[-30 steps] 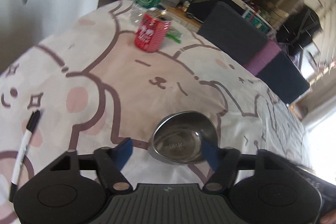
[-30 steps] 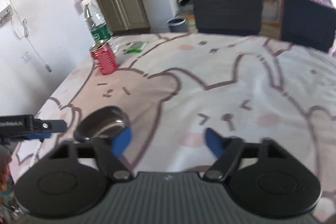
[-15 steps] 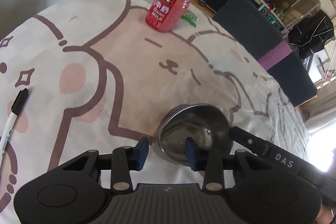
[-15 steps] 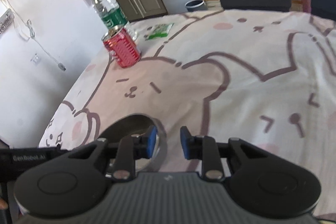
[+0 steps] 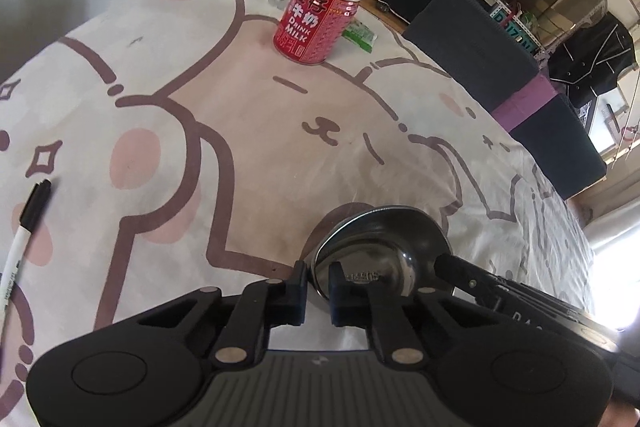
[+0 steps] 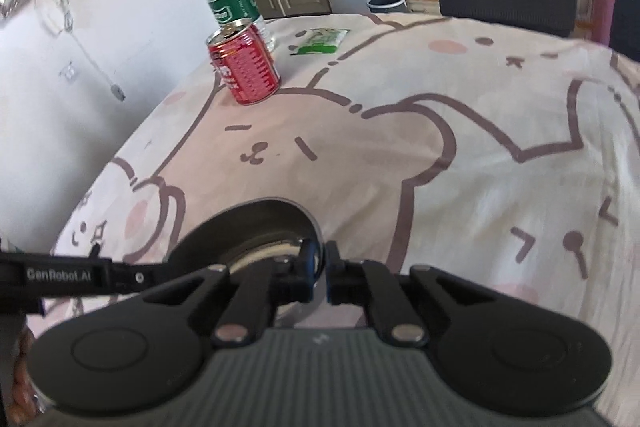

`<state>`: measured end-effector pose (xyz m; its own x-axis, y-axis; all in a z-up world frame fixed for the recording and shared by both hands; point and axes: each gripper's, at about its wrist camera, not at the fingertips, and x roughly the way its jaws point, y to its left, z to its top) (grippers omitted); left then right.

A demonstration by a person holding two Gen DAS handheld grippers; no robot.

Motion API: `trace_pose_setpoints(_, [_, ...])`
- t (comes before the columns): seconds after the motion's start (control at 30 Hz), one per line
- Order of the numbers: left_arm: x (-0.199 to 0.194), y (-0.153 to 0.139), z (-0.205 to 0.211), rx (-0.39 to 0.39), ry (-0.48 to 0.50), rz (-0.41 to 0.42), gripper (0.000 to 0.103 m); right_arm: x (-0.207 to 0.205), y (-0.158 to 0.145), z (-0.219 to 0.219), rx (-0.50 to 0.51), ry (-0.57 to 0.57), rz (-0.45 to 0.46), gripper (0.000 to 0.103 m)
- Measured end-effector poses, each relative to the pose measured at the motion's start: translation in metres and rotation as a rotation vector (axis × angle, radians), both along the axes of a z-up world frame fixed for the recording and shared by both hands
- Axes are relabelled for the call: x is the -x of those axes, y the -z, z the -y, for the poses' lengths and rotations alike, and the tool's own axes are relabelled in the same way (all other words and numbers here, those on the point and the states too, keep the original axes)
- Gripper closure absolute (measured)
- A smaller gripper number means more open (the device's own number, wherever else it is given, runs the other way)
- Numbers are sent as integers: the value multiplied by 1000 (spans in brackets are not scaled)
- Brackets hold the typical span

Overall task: Organize plates and bowls
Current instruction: 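Lift the steel bowl with both grippers and carry it over the steel tray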

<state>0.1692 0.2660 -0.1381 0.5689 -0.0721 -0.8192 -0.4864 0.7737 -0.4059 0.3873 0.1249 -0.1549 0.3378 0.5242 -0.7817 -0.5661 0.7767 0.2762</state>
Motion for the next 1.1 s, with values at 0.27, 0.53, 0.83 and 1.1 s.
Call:
trace_pose_setpoints(0.27, [6,-28,7,-5,28,95,96,8,-17,15,-23,-1,20,96])
trace_pose_setpoints(0.53, [4,-61,53,-9,137,182,96,22,-50,63,-37,67,85,96])
trace_pose_setpoints(0.83, [-3,-76,131,-8,304,212,96,43,-77,150,-16,164,115,96])
trace_pose_setpoints(1.1, [-13,-82,206,-11,444,227,96,64,-91,235,-31,295,123,96])
